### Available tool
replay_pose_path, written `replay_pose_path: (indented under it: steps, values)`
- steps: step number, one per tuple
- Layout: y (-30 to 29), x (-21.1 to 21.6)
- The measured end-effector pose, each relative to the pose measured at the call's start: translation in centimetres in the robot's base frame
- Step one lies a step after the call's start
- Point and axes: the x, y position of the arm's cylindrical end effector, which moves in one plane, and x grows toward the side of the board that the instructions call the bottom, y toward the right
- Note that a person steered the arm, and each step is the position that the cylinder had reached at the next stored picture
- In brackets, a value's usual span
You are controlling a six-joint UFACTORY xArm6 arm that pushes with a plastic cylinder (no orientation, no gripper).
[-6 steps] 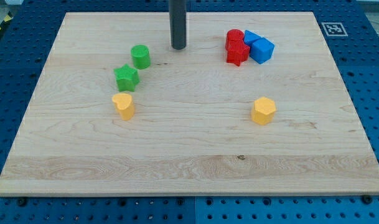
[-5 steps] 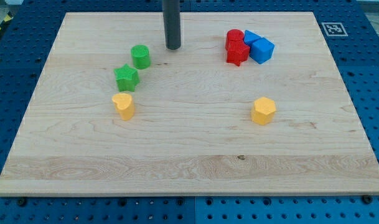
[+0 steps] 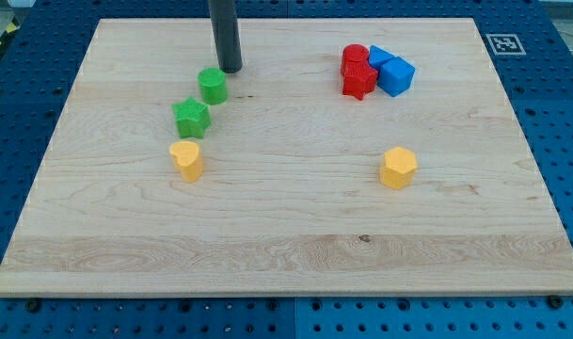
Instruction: Push the green circle into the green star
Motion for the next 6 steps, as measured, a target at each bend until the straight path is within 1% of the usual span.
replay_pose_path:
  steps: [2,3,4,5,6]
  values:
    - [-2.3,0.0]
    - [-1.6,0.7]
    - [0.0,2.7]
    - [0.0,2.9]
    - [0.0,4.8]
